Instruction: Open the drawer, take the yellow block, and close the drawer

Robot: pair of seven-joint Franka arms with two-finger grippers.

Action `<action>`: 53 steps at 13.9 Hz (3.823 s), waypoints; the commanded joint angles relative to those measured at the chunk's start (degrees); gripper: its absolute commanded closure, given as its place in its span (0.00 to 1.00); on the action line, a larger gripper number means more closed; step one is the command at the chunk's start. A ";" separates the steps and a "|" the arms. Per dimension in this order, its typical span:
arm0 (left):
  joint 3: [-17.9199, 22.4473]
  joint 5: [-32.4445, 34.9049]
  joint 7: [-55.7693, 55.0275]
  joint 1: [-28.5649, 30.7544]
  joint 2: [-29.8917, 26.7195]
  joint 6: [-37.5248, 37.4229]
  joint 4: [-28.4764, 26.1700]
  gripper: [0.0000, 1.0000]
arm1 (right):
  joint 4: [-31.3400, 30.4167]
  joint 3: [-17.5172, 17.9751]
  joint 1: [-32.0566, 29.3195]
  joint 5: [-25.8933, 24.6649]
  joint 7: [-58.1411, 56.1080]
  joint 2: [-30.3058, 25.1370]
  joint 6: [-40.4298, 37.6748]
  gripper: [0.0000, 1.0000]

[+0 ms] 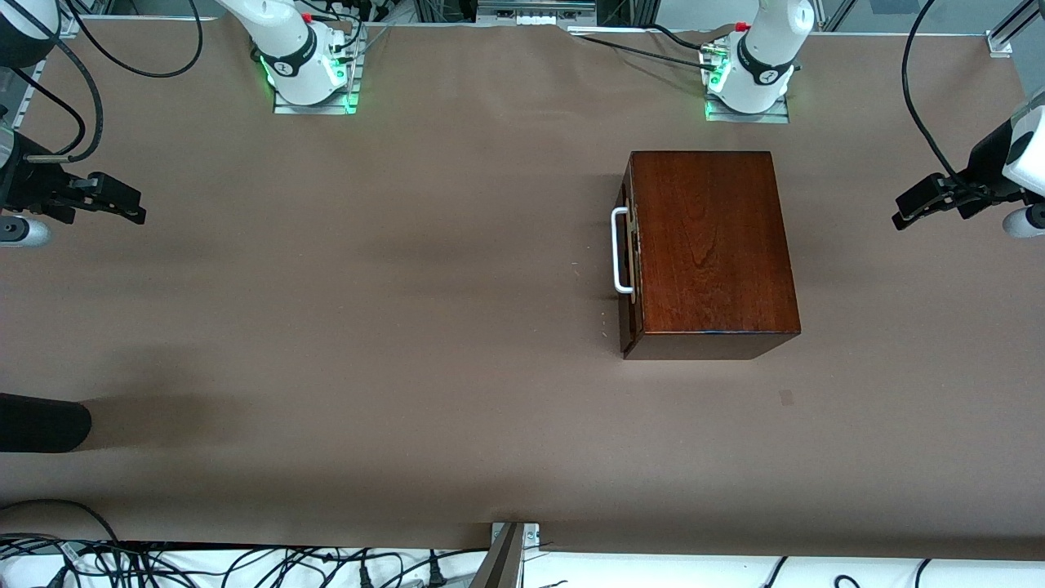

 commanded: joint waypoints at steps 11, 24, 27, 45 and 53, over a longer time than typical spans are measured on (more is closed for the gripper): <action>-0.53 -1.92 -0.49 0.15 0.20 -1.40 1.28 0.00 | 0.50 -0.28 0.44 0.28 0.71 -0.21 -0.11 0.00; -26.09 -1.13 -26.77 -1.26 10.03 -0.52 4.79 0.00 | 0.50 -0.19 0.44 0.19 0.71 -0.21 -0.11 0.00; -28.65 -0.87 -27.04 -3.44 15.04 -0.17 7.85 0.00 | 0.50 -0.28 0.44 0.28 0.71 -0.21 -0.11 0.00; -25.75 17.86 -35.39 -22.62 33.95 4.85 11.03 0.00 | 0.50 -0.28 0.35 0.28 0.71 -0.21 -0.03 0.00; -25.66 22.95 -35.74 -23.94 37.29 4.76 9.98 0.00 | 0.50 -0.28 0.44 0.28 0.71 -0.21 0.15 0.00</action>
